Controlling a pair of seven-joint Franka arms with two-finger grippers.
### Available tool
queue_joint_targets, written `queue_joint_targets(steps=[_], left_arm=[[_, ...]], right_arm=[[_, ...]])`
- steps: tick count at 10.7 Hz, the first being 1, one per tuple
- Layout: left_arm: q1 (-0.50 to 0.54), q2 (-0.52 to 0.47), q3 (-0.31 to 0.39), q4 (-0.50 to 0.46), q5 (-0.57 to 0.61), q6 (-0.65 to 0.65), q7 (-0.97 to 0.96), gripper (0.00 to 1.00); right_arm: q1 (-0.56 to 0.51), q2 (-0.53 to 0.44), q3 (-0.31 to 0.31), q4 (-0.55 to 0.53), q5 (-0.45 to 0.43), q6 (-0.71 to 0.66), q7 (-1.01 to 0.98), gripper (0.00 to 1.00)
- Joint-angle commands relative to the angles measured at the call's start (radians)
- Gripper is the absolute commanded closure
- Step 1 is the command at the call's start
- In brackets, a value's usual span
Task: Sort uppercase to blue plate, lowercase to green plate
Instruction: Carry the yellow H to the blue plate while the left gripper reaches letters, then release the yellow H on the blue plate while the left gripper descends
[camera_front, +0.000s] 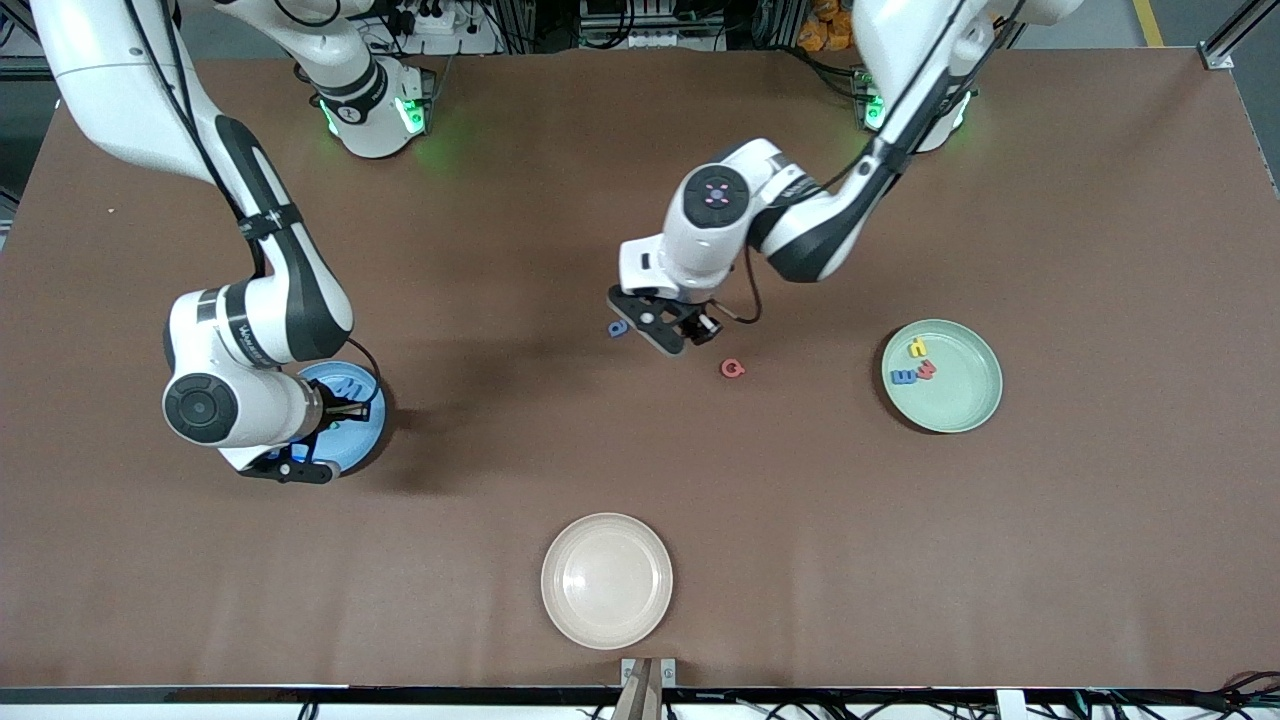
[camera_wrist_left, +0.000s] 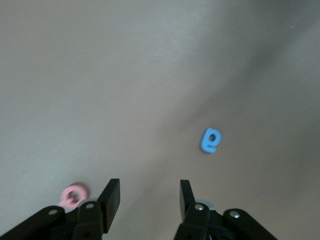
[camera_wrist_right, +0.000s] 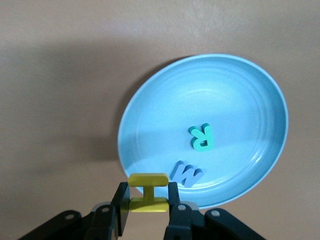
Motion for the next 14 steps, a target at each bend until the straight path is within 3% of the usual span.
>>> queue_joint_targets(steps=[1,3,4,5,6,9,14], left_arm=[[-0.037,0.094,0.015,0.043,0.076,0.092,-0.031,0.43],[-0.077,0.109,0.02,0.043,0.085,0.135,-0.049,0.43],[-0.098,0.109,0.023,0.044,0.082,0.14,-0.054,0.43],[-0.121,0.109,0.023,0.044,0.084,0.14,-0.066,0.43],[-0.128,0.109,0.025,0.044,0.104,0.14,-0.067,0.42],[-0.14,0.136,0.023,0.043,0.2,0.151,-0.072,0.43],[-0.145,0.191,0.025,0.043,0.231,0.201,-0.072,0.42]], right_arm=[[-0.043,0.032,0.005,-0.005,0.017,0.028,-0.056,1.0],[-0.039,0.05,-0.016,0.0,0.017,0.029,-0.08,0.98],[-0.043,0.058,-0.016,0.003,0.017,0.033,-0.08,0.86],[-0.043,0.059,-0.013,0.004,0.023,0.042,-0.074,0.39],[-0.032,0.049,-0.013,0.007,0.044,0.04,-0.079,0.0],[-0.029,-0.034,-0.007,0.014,0.069,0.034,-0.079,0.0],[-0.03,-0.298,-0.004,0.007,0.072,-0.067,-0.082,0.0]])
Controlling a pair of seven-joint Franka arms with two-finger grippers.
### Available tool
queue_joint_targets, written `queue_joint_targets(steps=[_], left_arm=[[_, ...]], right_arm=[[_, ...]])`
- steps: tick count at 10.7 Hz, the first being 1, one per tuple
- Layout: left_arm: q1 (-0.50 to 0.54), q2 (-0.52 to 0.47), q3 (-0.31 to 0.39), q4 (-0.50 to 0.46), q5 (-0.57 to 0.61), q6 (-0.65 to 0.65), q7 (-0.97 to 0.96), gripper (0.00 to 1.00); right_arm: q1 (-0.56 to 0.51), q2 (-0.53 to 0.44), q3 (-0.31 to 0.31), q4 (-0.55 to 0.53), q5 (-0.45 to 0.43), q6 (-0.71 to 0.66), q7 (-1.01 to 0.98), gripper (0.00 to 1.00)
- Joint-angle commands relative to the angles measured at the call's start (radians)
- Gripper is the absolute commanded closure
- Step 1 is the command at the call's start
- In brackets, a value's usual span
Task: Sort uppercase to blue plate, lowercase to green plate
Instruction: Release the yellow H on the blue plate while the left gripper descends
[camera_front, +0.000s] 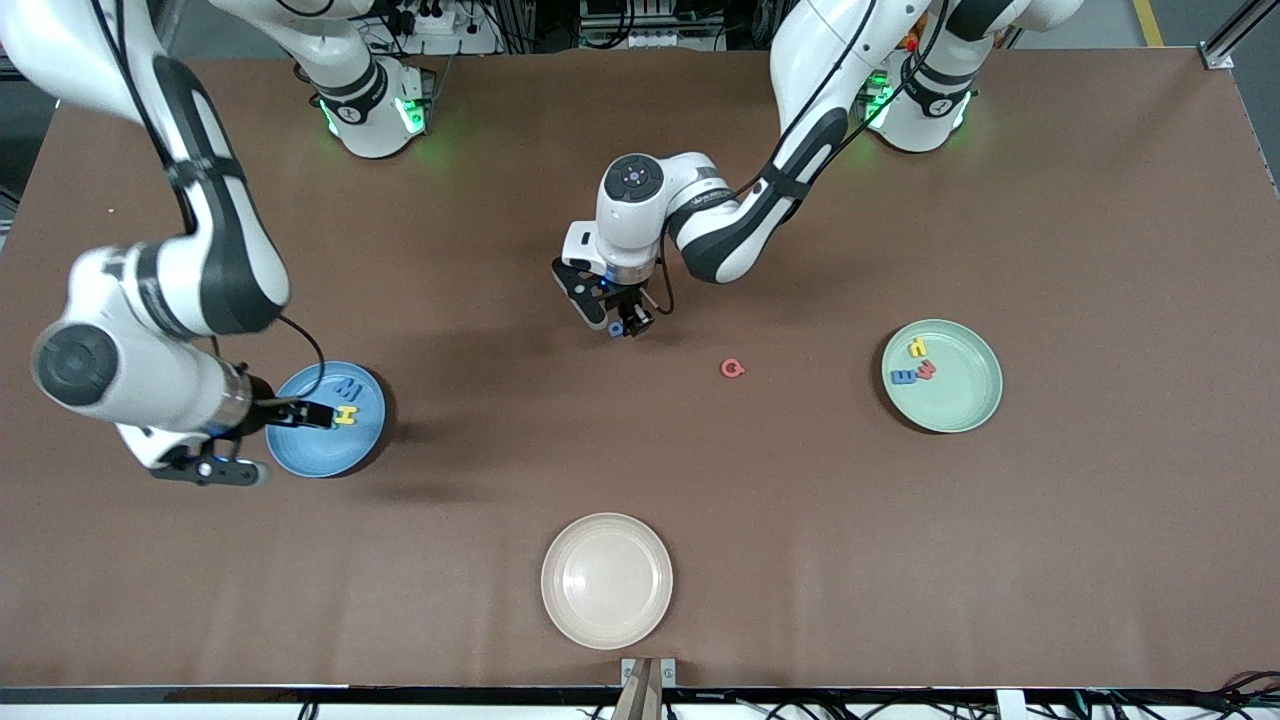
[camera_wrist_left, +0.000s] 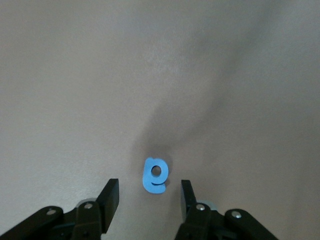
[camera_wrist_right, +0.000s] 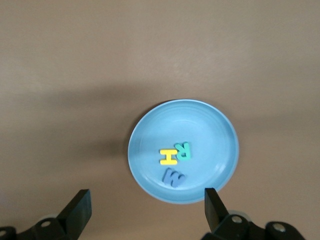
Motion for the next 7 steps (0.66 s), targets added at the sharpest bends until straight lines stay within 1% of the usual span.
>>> queue_joint_targets(steps=[1,3,7], left_arm=[[-0.012,0.029,0.011,0.013,0.031,0.033,-0.02,0.42],[-0.013,0.04,0.013,0.014,0.035,0.038,-0.02,0.42],[-0.021,0.061,0.027,0.016,0.04,0.052,-0.02,0.43]], right_arm=[[-0.005,-0.116,0.005,-0.036,0.021,-0.032,-0.016,0.0],[0.0,-0.17,0.003,-0.031,0.021,-0.048,-0.017,0.0],[0.02,-0.236,-0.003,-0.024,0.023,-0.063,-0.096,0.0]])
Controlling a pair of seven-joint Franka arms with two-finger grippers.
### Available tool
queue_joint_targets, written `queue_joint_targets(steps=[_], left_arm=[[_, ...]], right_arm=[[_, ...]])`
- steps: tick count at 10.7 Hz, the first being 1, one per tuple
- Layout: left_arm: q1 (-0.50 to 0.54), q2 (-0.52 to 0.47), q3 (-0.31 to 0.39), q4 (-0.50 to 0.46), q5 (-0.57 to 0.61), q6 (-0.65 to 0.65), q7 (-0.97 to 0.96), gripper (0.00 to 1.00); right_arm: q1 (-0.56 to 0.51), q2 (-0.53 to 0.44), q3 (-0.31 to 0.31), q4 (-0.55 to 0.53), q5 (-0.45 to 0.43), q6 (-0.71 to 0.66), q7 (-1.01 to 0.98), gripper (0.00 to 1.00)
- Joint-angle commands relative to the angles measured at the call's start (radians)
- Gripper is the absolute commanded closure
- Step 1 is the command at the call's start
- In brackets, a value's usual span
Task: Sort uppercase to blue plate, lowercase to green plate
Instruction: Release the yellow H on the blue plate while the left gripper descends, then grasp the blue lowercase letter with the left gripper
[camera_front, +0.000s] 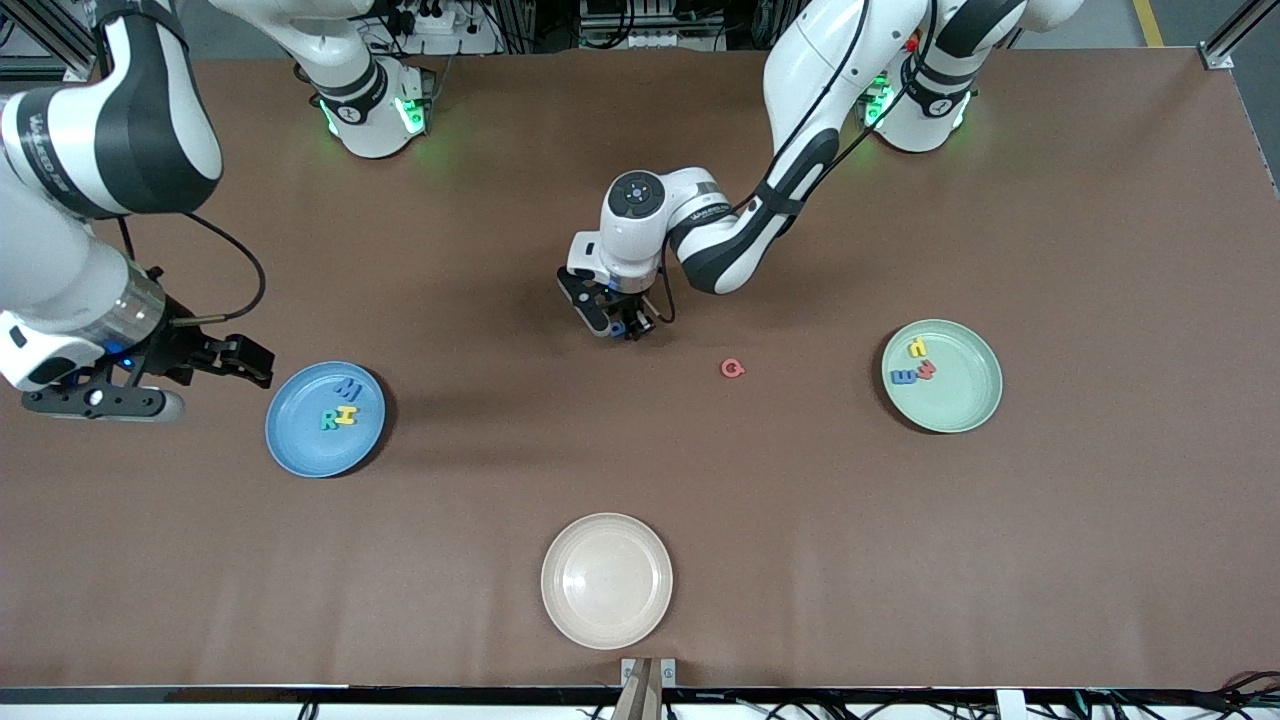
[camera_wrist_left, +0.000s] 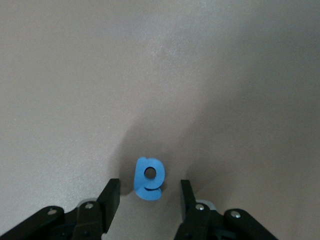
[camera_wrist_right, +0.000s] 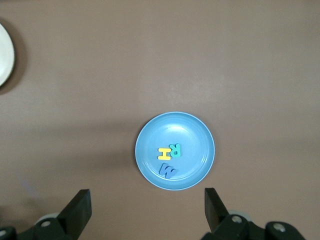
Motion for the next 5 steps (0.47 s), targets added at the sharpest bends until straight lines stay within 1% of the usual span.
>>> queue_joint_targets(steps=[1,3,5], left_arm=[[-0.019,0.022,0.019,0.022,0.033,0.02,-0.022,0.44],[-0.03,0.036,0.022,0.041,0.032,0.02,-0.022,0.44],[-0.055,0.047,0.042,0.063,0.032,0.019,-0.038,0.46]], right_arm=[[0.025,-0.037,-0.002,-0.017,0.038,-0.017,-0.021,0.0],[0.033,-0.033,-0.005,-0.013,0.055,-0.02,-0.027,0.0],[0.037,-0.037,-0.009,0.019,0.055,-0.068,-0.03,0.0]])
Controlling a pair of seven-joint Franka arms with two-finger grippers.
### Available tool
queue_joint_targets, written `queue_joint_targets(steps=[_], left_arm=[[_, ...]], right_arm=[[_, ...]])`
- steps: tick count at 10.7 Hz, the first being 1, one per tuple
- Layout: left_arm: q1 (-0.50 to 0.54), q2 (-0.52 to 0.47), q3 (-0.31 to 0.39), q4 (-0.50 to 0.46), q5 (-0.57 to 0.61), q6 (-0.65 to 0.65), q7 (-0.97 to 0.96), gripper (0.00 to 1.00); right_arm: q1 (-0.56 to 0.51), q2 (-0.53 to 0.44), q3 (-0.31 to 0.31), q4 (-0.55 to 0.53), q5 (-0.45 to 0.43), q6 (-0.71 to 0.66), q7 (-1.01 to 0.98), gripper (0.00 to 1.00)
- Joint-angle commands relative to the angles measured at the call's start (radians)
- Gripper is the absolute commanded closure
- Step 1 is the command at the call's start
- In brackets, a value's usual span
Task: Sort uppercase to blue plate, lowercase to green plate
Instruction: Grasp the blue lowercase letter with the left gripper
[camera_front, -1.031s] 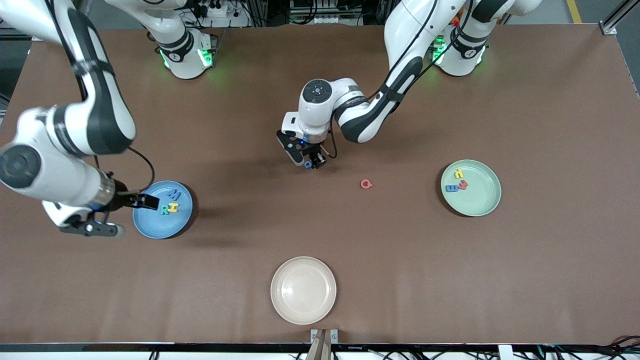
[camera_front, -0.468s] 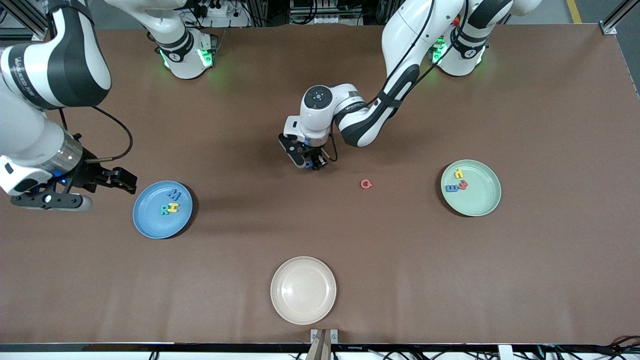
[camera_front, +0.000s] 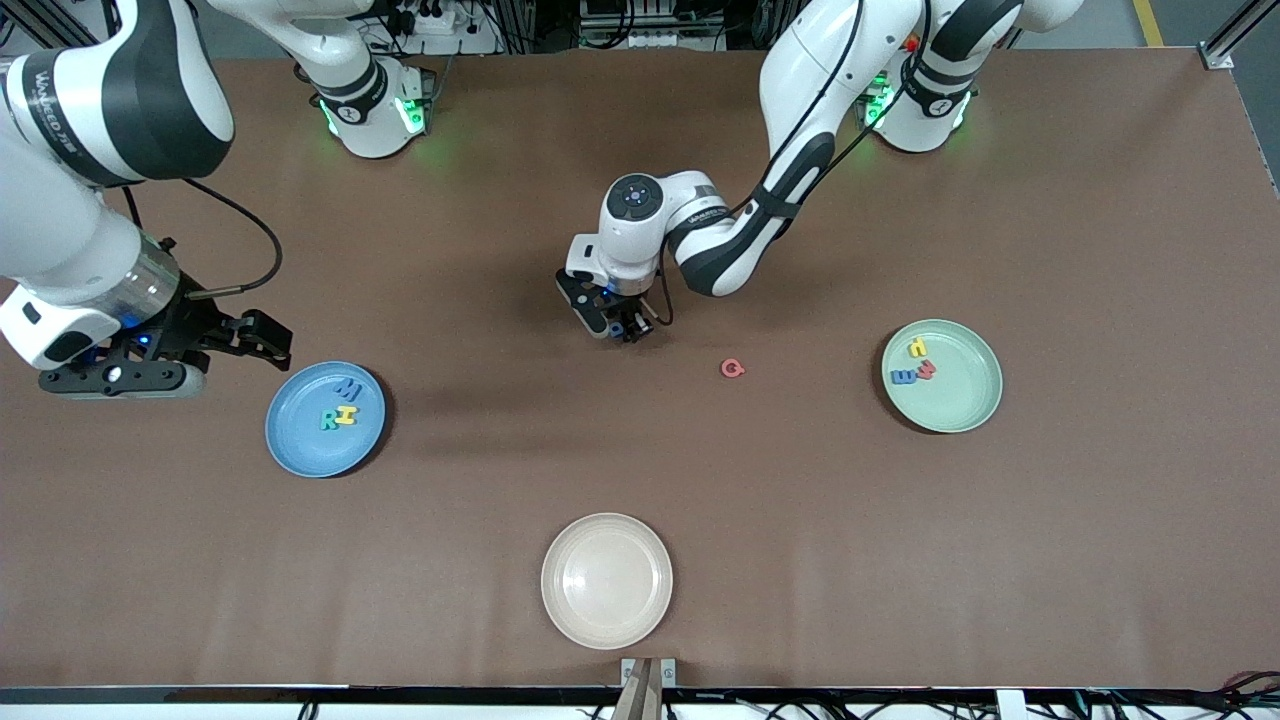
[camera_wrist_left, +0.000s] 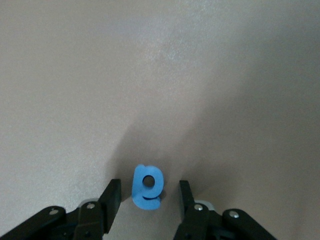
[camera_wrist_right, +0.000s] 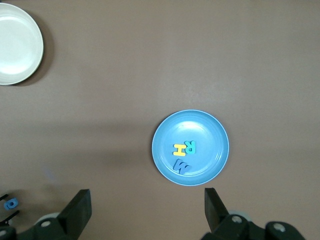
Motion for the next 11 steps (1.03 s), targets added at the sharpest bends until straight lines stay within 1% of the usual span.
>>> queue_joint_targets(steps=[1,2,3,5,7,8,9,11], left_arm=[[-0.035,0.033,0.025,0.041,0.031,0.009,-0.045,0.5],[-0.036,0.035,0.025,0.041,0.031,0.009,-0.045,0.57],[-0.036,0.035,0.025,0.041,0.033,0.009,-0.045,0.66],[-0.034,0.033,0.025,0.041,0.033,0.009,-0.043,0.78],[-0.028,0.024,0.031,0.041,0.031,0.009,-0.046,0.91],[-0.023,0.009,0.037,0.04,0.024,0.003,-0.045,0.99],[-0.016,-0.019,0.038,0.034,0.019,-0.027,-0.045,1.0],[0.035,-0.109,0.037,0.032,0.01,-0.215,-0.042,1.0]], right_arm=[[0.002,-0.034,-0.013,0.018,0.019,-0.052,-0.021,0.0],[0.004,-0.063,-0.023,0.015,0.021,-0.055,-0.023,0.0],[0.016,-0.077,-0.054,0.009,0.027,-0.073,-0.046,0.0],[0.051,-0.088,-0.115,0.009,0.056,-0.083,-0.084,0.0],[0.08,-0.088,-0.143,0.006,0.056,-0.086,-0.086,0.0],[0.088,-0.089,-0.155,-0.002,0.056,-0.08,-0.086,0.0],[0.09,-0.088,-0.155,-0.006,0.056,-0.078,-0.087,0.0],[0.091,-0.088,-0.154,-0.006,0.056,-0.08,-0.092,0.0]])
